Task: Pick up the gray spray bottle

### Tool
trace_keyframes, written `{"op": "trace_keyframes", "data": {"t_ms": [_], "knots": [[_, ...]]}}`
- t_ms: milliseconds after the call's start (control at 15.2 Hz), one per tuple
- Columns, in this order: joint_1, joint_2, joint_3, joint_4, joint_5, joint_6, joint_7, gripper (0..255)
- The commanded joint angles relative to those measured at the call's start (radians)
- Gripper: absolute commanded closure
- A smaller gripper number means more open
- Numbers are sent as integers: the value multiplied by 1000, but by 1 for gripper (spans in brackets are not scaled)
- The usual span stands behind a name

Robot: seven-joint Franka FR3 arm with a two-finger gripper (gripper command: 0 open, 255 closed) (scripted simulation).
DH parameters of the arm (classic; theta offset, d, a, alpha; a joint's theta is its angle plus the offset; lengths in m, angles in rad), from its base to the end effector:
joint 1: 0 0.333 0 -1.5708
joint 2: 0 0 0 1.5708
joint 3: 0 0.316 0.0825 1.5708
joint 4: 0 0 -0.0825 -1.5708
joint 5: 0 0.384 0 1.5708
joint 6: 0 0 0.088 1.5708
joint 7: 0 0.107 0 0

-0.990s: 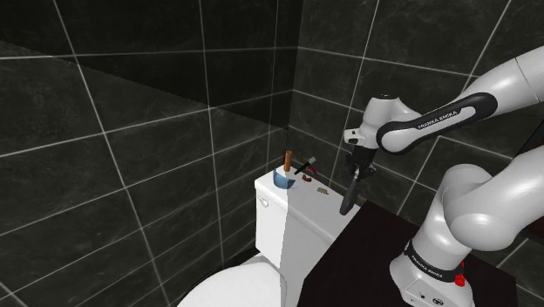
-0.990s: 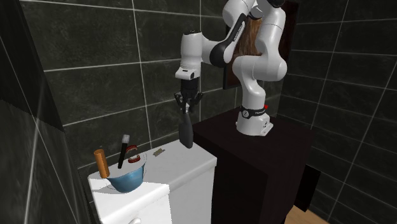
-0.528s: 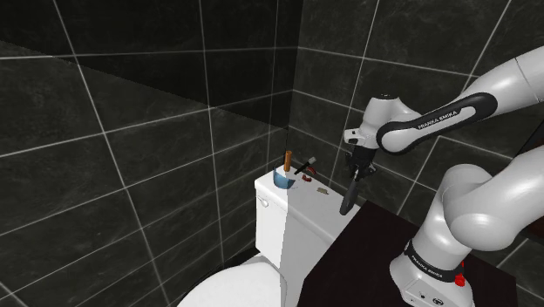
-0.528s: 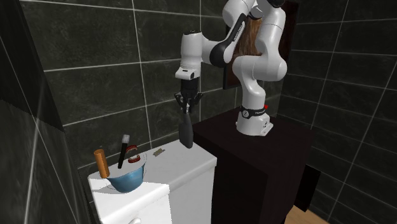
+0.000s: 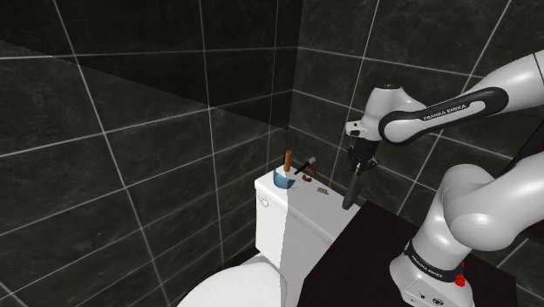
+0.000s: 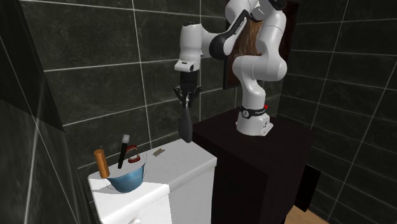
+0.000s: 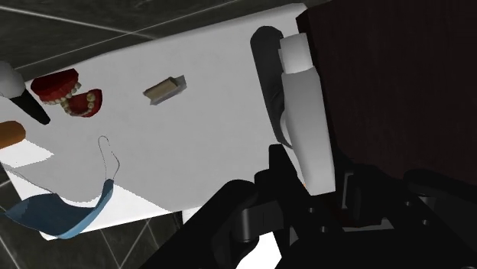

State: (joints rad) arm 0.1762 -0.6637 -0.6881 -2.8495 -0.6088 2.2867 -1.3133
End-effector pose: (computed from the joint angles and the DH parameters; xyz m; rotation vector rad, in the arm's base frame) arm 0.3033 -0.1455 0.3381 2.4231 1.8636 -0.0061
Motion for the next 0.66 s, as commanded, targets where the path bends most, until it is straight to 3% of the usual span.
{"op": "trace_keyframes", "data": {"t_ms": [0,594], "knots": [[-4,-32,17,11,11,-44,-4,255],[-2,-107,70,66,55,-172,-18,255]]}}
